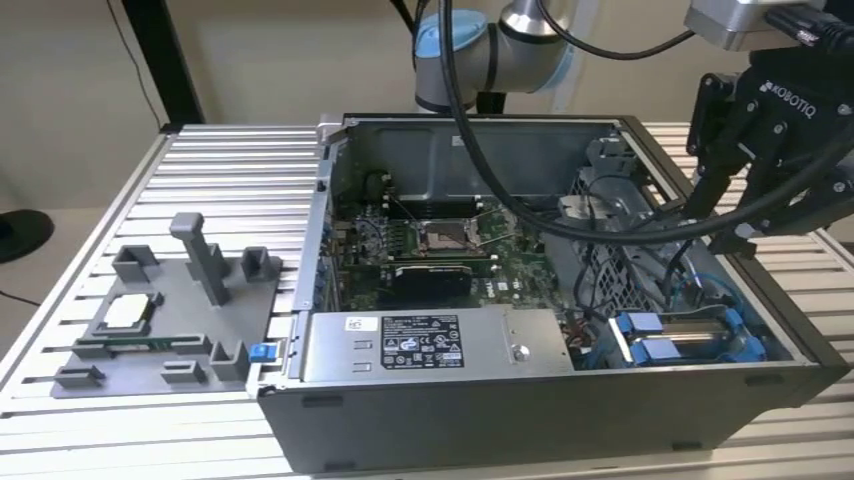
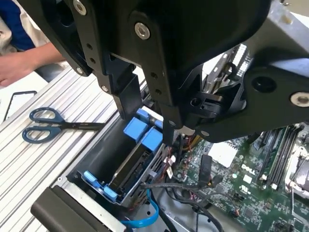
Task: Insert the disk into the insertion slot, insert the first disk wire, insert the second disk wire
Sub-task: 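Insert the first disk wire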
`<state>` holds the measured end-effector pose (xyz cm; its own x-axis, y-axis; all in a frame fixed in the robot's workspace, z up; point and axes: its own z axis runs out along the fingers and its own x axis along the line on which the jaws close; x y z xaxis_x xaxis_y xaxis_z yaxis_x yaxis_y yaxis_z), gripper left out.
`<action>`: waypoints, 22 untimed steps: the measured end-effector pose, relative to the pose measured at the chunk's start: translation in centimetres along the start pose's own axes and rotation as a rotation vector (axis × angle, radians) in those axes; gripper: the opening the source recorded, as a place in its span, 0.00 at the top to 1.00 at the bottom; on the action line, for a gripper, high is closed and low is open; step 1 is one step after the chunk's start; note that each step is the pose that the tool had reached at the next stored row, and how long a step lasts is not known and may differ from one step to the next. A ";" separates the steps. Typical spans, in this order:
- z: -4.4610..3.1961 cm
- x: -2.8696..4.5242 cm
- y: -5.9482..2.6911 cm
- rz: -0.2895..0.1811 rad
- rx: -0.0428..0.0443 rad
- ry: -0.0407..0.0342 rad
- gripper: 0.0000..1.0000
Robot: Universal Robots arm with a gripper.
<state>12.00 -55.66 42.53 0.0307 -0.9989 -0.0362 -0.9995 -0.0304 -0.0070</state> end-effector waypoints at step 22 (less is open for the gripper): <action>1.22 -4.17 0.35 -0.053 0.0521 -0.0249 0.00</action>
<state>11.54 -51.47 41.46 0.0848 -0.9946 -0.0592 -0.9948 -0.0811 -0.0616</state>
